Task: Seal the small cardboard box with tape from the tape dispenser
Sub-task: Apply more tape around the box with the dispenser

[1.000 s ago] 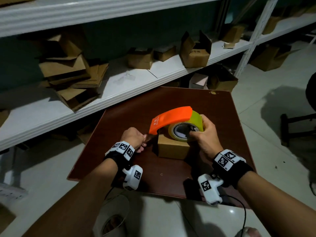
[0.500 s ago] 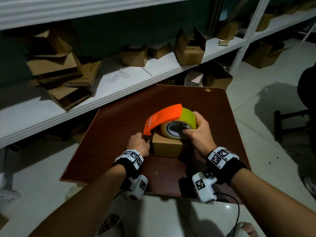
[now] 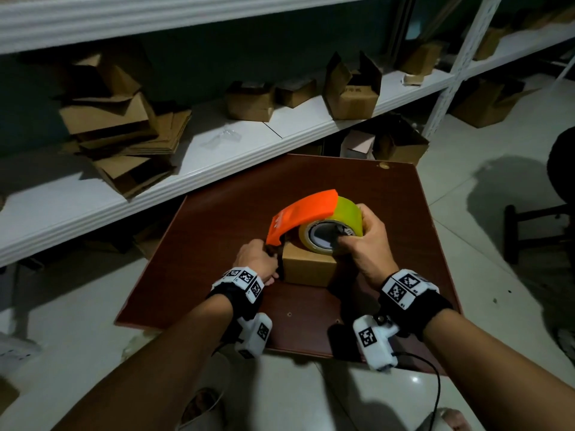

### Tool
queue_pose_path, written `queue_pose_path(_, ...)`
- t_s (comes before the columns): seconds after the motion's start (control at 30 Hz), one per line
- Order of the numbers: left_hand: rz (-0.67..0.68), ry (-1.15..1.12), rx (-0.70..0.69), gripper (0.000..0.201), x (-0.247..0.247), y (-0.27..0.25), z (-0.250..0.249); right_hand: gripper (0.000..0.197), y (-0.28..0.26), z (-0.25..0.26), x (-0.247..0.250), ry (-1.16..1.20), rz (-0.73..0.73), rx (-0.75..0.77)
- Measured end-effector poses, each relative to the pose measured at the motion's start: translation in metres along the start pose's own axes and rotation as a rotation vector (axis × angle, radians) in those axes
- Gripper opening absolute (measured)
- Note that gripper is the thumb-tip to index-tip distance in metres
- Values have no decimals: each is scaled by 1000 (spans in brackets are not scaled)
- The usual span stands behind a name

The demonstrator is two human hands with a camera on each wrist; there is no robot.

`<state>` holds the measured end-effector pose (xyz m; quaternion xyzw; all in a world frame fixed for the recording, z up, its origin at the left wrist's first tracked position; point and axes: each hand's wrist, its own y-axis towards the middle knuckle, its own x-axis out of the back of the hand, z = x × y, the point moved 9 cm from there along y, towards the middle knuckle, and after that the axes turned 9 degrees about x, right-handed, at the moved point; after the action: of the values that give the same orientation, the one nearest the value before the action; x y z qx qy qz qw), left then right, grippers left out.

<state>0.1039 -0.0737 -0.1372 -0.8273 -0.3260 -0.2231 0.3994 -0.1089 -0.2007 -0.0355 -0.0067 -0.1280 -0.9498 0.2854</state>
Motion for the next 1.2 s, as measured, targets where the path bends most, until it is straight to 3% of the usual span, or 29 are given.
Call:
queue_pose_path(0.2, 7, -60, 33, 17, 0, 1, 6, 42, 0, -2, 2, -4, 2, -3)
queue_pose_path(0.33, 36, -110, 24, 28, -2, 3, 8, 42, 0, -1, 1, 7, -1, -10)
queue_pose_path(0.9, -36, -117, 14, 19, 5, 0, 10, 46, -1, 5, -4, 41, 0, -23)
queue_pose_path(0.97, -56, -53, -16, 21, 8, 0, 8, 46, -1, 4, -4, 39, -6, -21)
queue_pose_path(1.1, -176, 330, -103, 39, 12, -8, 1, 43, 0, 1, -3, 33, 1, -19)
queue_pose_path(1.2, -193, 386, -125, 52, 4, -11, 3, 45, 0, 1, -2, 28, 6, -22)
